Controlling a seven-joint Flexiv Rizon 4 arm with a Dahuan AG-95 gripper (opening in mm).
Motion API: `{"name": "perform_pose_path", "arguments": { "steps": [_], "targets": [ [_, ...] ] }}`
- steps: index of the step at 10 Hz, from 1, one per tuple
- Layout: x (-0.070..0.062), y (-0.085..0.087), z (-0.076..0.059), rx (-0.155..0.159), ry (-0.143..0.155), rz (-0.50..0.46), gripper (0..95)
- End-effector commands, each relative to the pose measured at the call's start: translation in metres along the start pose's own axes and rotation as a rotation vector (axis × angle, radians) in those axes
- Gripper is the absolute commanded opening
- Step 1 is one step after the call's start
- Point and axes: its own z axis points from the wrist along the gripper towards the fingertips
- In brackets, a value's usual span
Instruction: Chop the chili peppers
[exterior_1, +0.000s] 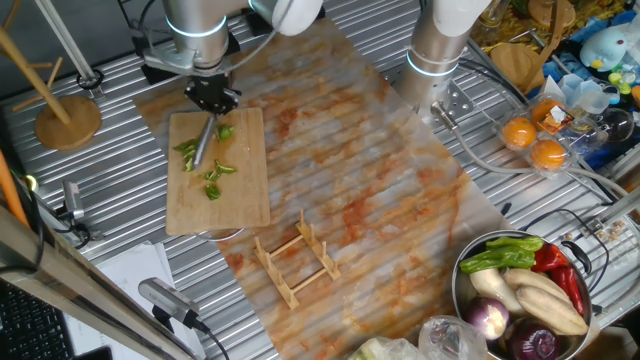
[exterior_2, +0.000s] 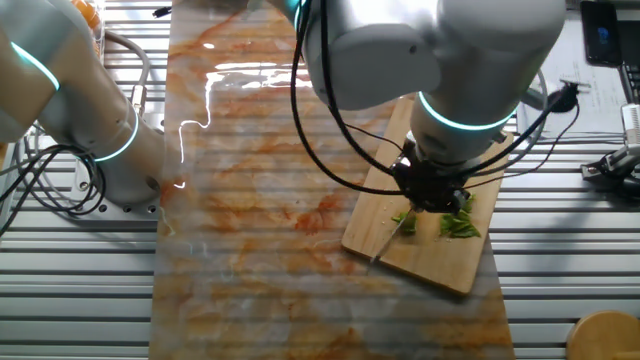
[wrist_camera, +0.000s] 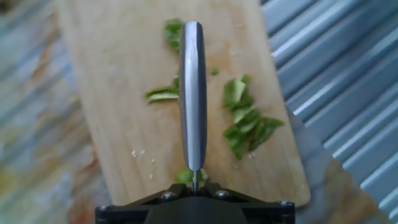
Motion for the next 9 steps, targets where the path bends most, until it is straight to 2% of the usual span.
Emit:
{"name": "perform_pose_path", "arguments": {
  "steps": [1,4,5,6,7,9],
  "targets": [
    [-0.0019,-0.0049,-0.0003,0.013,-0.007,0.218,0.0],
    [-0.0043,-0.0092,0.0009,-0.001,-0.002,0.361,0.0],
    [-0.0044,-0.0094,0.001,-0.011,0.008,0.411,0.0],
    [-0.005,-0.0102,0.0007,-0.032,0.046,0.45,0.0],
    [-0.0059,-0.0112,0.0002,-0.044,0.065,0.49,0.0],
    [-0.0056,-0.0105,-0.0008,-0.07,0.051,0.561,0.0]
  ]
}}
